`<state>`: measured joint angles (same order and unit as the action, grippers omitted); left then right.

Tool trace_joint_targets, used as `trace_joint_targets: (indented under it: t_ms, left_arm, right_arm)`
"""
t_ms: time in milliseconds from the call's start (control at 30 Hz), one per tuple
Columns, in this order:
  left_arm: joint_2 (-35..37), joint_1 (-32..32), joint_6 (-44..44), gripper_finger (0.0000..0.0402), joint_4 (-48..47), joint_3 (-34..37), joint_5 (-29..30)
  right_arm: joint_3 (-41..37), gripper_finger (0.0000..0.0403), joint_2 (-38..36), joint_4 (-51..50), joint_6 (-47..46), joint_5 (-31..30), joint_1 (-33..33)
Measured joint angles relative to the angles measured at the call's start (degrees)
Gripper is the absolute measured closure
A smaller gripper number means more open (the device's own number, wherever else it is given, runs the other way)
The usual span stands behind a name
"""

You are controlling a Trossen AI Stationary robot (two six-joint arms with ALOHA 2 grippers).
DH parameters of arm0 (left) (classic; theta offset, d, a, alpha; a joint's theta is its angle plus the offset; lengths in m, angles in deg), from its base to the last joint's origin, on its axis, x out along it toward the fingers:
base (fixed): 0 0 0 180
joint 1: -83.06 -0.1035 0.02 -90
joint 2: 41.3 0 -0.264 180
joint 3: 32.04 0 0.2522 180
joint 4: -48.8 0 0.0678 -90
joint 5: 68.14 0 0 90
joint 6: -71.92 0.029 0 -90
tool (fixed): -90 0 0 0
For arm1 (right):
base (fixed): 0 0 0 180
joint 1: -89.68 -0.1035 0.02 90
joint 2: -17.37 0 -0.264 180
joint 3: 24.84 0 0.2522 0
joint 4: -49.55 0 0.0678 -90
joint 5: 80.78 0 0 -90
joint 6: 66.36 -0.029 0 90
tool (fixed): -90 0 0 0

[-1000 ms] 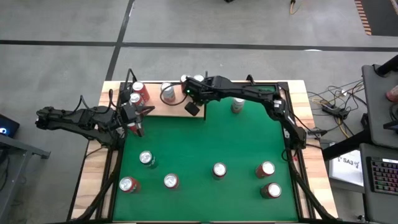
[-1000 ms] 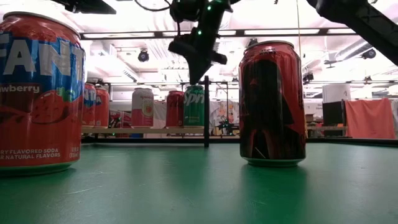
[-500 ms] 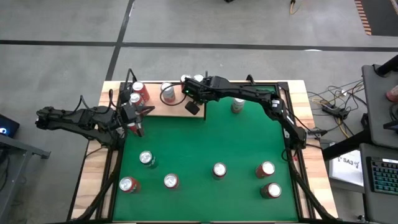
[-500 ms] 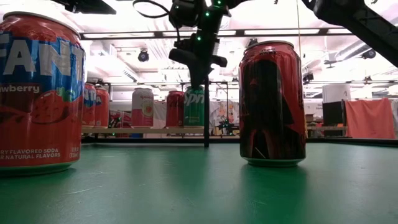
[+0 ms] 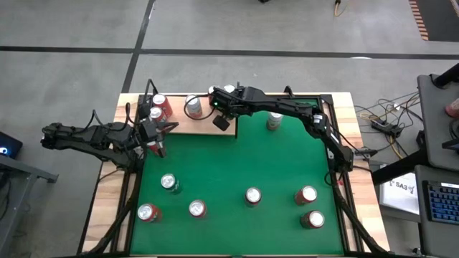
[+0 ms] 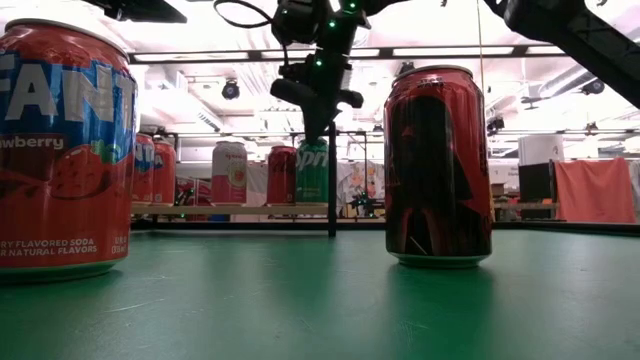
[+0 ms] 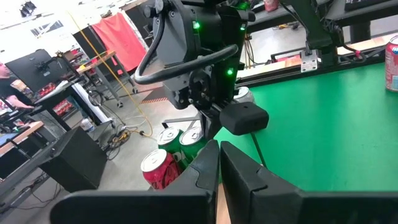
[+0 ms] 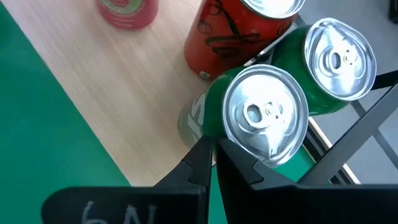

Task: Place canned beverage on shelf
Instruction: Put the green soda can on the shelf aligned with the other green soda can, then put the red-black soda can on the shelf aligned with the other red-black soda can

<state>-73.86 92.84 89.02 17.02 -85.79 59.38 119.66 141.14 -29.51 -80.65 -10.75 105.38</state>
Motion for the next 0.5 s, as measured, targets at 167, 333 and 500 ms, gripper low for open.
trace_joint_targets:
  t_ms: [167,333,500]
  left_arm:
    - [0.0,0.0,0.0,0.0402,0.0,0.0,0.0]
    - [0.0,0.0,-0.8,0.0402,0.0,0.0,0.0]
    - [0.0,0.0,-3.4,0.0402,0.0,0.0,0.0]
  right_arm:
    - [2.5,0.0390,-0.8,-1.7,-0.1,0.3,-1.7]
    - [3.1,0.0390,-3.2,-2.2,1.0,0.4,-5.1]
    - [3.1,0.0390,-6.3,-2.3,3.8,0.5,-10.3]
